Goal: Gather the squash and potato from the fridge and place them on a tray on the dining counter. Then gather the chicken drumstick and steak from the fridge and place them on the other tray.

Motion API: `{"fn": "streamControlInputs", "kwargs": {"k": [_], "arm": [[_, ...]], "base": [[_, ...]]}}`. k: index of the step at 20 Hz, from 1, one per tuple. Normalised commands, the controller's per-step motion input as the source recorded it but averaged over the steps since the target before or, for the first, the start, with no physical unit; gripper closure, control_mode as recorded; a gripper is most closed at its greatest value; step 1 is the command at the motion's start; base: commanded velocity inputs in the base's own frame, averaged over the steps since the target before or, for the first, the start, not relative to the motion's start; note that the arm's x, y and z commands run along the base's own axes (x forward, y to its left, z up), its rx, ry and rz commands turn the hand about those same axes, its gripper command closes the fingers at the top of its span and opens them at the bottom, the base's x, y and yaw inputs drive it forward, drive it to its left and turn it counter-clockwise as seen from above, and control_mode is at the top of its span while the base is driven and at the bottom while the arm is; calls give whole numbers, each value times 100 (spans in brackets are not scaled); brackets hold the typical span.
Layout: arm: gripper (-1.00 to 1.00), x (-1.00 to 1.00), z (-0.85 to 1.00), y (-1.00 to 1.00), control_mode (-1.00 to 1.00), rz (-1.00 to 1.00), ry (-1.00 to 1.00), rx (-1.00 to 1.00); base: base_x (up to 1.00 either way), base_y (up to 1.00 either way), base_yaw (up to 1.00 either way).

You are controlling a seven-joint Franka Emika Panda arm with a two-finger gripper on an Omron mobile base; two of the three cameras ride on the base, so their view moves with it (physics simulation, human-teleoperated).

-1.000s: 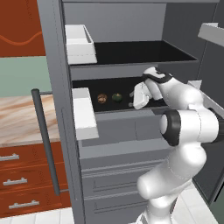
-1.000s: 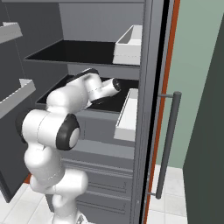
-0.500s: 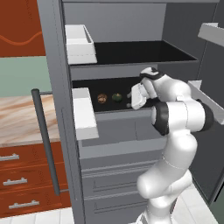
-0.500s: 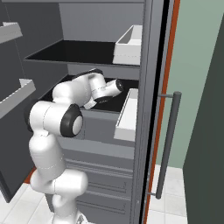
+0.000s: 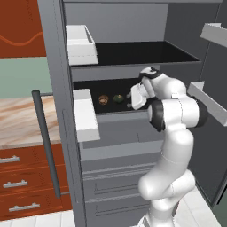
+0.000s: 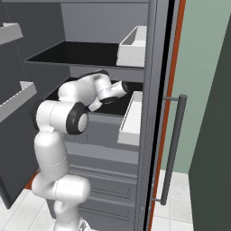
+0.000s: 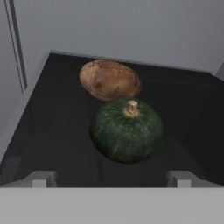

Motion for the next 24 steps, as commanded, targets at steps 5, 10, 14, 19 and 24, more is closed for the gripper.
{"fn": "streamControlInputs", "kwargs": {"k": [5,10,14,19,24], "arm": [[-100,24,0,17,-100,4,0,0],[-100,16,0,17,-100,4,0,0],[-100,4,0,9,-100,4,0,0],[-100,0,0,10,-100,5,0,0],[-100,0,0,18,-100,6,0,0]], "base": [[0,0,0],[0,0,0],[0,0,0],[0,0,0],[0,0,0]]}}
